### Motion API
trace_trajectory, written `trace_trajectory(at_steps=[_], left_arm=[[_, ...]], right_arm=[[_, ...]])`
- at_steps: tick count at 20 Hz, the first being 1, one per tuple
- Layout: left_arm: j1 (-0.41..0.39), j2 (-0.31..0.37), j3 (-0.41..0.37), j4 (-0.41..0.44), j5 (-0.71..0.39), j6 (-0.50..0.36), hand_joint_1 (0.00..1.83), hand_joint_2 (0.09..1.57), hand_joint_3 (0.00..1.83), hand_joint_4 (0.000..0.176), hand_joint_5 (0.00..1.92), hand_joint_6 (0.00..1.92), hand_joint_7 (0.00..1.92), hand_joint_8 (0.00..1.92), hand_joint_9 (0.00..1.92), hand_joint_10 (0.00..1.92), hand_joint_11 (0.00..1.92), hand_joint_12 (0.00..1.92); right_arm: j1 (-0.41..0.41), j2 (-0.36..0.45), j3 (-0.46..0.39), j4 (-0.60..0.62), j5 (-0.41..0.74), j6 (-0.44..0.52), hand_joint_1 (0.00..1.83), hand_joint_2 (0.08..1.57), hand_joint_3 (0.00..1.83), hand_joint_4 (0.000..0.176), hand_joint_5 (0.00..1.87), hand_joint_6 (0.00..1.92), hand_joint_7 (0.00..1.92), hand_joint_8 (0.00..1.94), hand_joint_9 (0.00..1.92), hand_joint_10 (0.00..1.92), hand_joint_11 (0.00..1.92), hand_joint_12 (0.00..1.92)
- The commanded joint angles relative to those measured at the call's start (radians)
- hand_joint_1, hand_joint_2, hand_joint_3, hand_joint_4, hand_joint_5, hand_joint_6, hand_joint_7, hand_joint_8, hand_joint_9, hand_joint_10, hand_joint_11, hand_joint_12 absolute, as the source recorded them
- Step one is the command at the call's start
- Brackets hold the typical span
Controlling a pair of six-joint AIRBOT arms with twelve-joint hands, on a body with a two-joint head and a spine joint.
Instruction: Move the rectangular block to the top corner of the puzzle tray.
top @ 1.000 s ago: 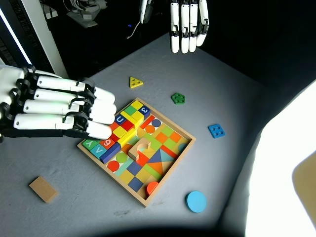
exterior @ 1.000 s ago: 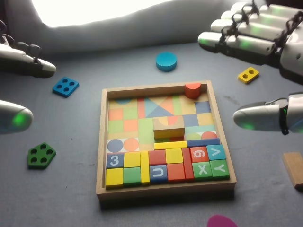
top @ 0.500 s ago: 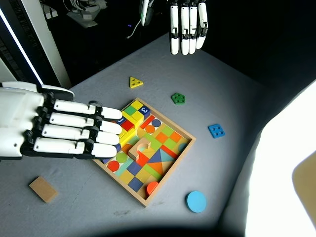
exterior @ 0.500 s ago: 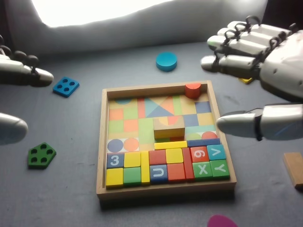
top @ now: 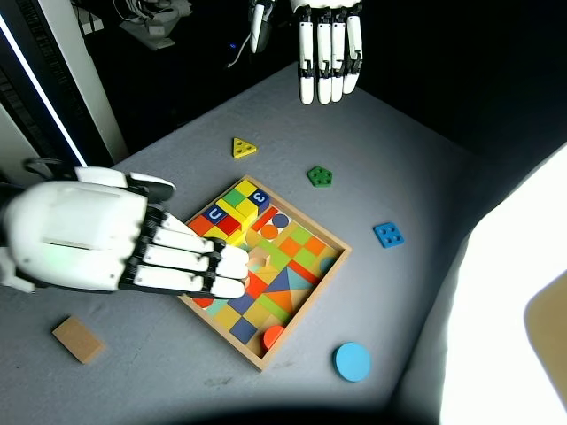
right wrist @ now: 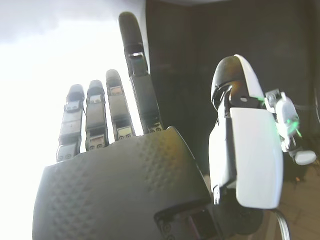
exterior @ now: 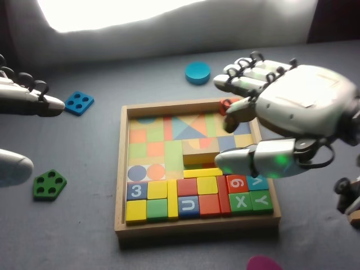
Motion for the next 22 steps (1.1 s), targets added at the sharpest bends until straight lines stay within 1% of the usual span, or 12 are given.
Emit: trace_trajectory(at_steps=[1, 2, 3, 5, 7, 8, 9, 13, 15, 18, 20, 22], left_arm=[[-0.005, 0.001, -0.005, 0.010, 0.082, -0.009, 0.00, 1.28, 0.00, 0.043, 0.18, 0.00, 0.26, 0.00, 0.32, 0.01, 0.00, 0.85], [0.003, 0.001, -0.008, 0.010, 0.081, -0.013, 0.01, 1.30, 0.00, 0.028, 0.21, 0.01, 0.29, 0.01, 0.34, 0.01, 0.00, 0.89], [0.007, 0.001, -0.010, 0.010, 0.081, -0.013, 0.02, 1.30, 0.00, 0.024, 0.20, 0.00, 0.28, 0.00, 0.34, 0.01, 0.00, 0.89], [0.011, 0.001, -0.013, 0.010, 0.080, -0.014, 0.02, 1.30, 0.00, 0.027, 0.17, 0.00, 0.26, 0.00, 0.31, 0.00, 0.00, 0.87], [0.011, 0.000, -0.013, 0.010, 0.080, -0.014, 0.03, 1.29, 0.00, 0.044, 0.19, 0.01, 0.30, 0.01, 0.34, 0.01, 0.00, 0.88], [0.011, 0.000, -0.013, 0.010, 0.080, -0.014, 0.03, 1.29, 0.00, 0.046, 0.20, 0.01, 0.30, 0.01, 0.34, 0.01, 0.00, 0.89], [0.011, 0.000, -0.014, 0.010, 0.080, -0.015, 0.01, 1.29, 0.00, 0.040, 0.19, 0.00, 0.30, 0.01, 0.34, 0.01, 0.00, 0.88], [0.011, 0.000, -0.015, 0.010, 0.080, -0.015, 0.02, 1.30, 0.00, 0.036, 0.20, 0.00, 0.29, 0.00, 0.33, 0.00, 0.00, 0.88], [0.011, 0.000, -0.016, 0.010, 0.080, -0.015, 0.02, 1.29, 0.00, 0.033, 0.20, 0.01, 0.29, 0.01, 0.34, 0.01, 0.00, 0.87], [0.010, 0.000, -0.016, 0.010, 0.080, -0.015, 0.01, 1.30, 0.00, 0.041, 0.18, 0.00, 0.28, 0.00, 0.32, 0.00, 0.00, 0.83], [0.010, 0.000, -0.016, 0.010, 0.080, -0.015, 0.04, 1.30, 0.00, 0.035, 0.19, 0.01, 0.30, 0.01, 0.33, 0.00, 0.00, 0.84], [0.010, 0.000, -0.016, 0.010, 0.080, -0.015, 0.01, 1.30, 0.00, 0.040, 0.19, 0.00, 0.29, 0.00, 0.33, 0.00, 0.00, 0.85]], right_arm=[[0.019, -0.004, 0.009, -0.004, 0.085, 0.003, 0.00, 1.12, 0.00, 0.000, 0.56, 0.51, 0.04, 0.00, 0.00, 0.00, 0.00, 0.00], [0.021, -0.021, 0.018, 0.004, 0.078, 0.002, 0.00, 1.11, 0.00, 0.000, 0.56, 0.52, 0.05, 0.01, 0.00, 0.00, 0.00, 0.00], [0.022, -0.031, 0.022, 0.004, 0.078, -0.001, 0.00, 1.11, 0.00, 0.000, 0.57, 0.53, 0.06, 0.01, 0.00, 0.00, 0.00, 0.00], [0.028, -0.059, 0.034, 0.040, 0.078, -0.036, 0.00, 1.11, 0.00, 0.000, 0.52, 0.58, 0.02, 0.00, 0.00, 0.00, 0.00, 0.00], [0.032, -0.088, 0.053, 0.061, 0.078, -0.049, 0.00, 1.11, 0.00, 0.000, 0.45, 0.62, 0.00, 0.00, 0.00, 0.00, 0.00, 0.00], [0.033, -0.094, 0.056, 0.061, 0.078, -0.051, 0.00, 1.11, 0.00, 0.000, 0.44, 0.62, 0.00, 0.00, 0.00, 0.00, 0.00, 0.00], [0.032, -0.103, 0.060, 0.061, 0.078, -0.057, 0.00, 1.11, 0.00, 0.000, 0.45, 0.63, 0.00, 0.00, 0.00, 0.00, 0.00, 0.00], [0.030, -0.124, 0.064, 0.063, 0.076, -0.062, 0.00, 1.11, 0.00, 0.000, 0.44, 0.63, 0.02, 0.01, 0.00, 0.00, 0.00, 0.00], [0.019, -0.136, 0.075, 0.069, 0.080, -0.066, 0.00, 1.11, 0.00, 0.000, 0.37, 0.65, 0.00, 0.00, 0.00, 0.00, 0.00, 0.00], [0.008, -0.157, 0.092, 0.127, 0.080, -0.126, 0.00, 1.11, 0.00, 0.000, 0.34, 0.66, 0.00, 0.00, 0.00, 0.00, 0.00, 0.00], [0.002, -0.164, 0.103, 0.128, 0.080, -0.126, 0.00, 1.11, 0.00, 0.000, 0.33, 0.65, 0.00, 0.00, 0.00, 0.00, 0.00, 0.00], [-0.004, -0.171, 0.114, 0.131, 0.080, -0.126, 0.00, 1.10, 0.00, 0.000, 0.34, 0.66, 0.00, 0.00, 0.00, 0.00, 0.00, 0.00]])
